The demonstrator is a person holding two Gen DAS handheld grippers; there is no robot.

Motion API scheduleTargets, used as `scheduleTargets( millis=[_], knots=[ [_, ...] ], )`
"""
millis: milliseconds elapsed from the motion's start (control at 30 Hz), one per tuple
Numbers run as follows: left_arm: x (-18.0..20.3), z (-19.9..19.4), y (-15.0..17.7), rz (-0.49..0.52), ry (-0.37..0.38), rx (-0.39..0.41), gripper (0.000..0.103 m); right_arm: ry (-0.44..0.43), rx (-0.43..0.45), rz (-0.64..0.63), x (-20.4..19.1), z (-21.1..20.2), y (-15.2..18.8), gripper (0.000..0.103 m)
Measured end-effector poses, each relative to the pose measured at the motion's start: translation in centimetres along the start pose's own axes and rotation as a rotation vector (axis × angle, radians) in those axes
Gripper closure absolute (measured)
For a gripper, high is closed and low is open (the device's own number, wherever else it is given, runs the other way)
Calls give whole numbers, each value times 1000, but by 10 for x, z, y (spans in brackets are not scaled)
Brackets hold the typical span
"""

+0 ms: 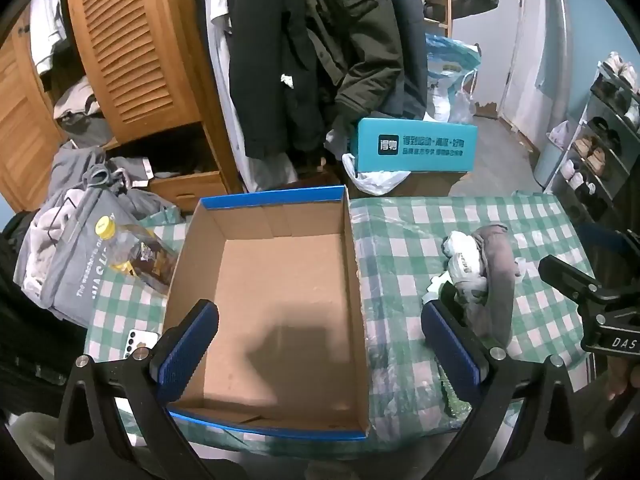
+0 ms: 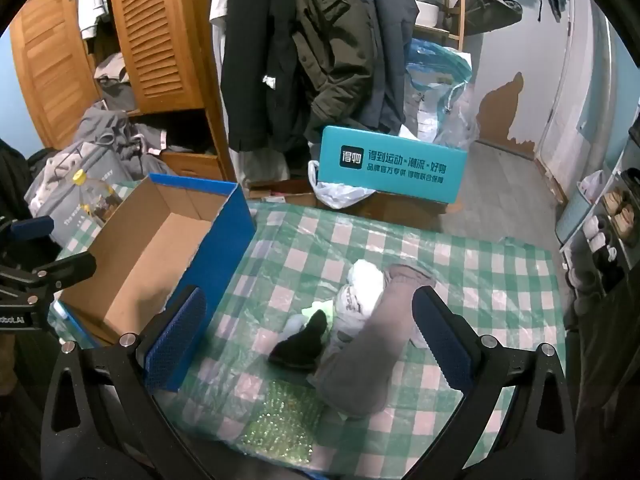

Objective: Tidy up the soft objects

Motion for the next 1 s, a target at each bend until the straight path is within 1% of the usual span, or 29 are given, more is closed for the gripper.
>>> scheduleTargets(
  millis=[200, 233, 267, 1000],
  knots=[
    [2, 0, -1, -14, -5, -2, 1, -2, -1, 2, 0, -1, 0, 2],
    [-1, -4, -3, 1, 16, 9, 1, -2, -1, 1, 0, -1, 0, 2],
    [-1, -4, -3, 1, 17, 9, 1, -2, 0, 1, 0, -1, 0, 2],
    [-2, -9, -10, -5, 20, 16, 1, -2, 3, 2, 0, -2, -1, 2]
  ],
)
Point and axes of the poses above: each gripper's, at about its wrist camera, not at the fingertips, and z roughly the way its jaws point, x to its right, y to its underside, the point moved 1 cm from there along z, roughly the way its jaws point, and after that the axes turned 6 degrees about -z, right-handed, at the moved point
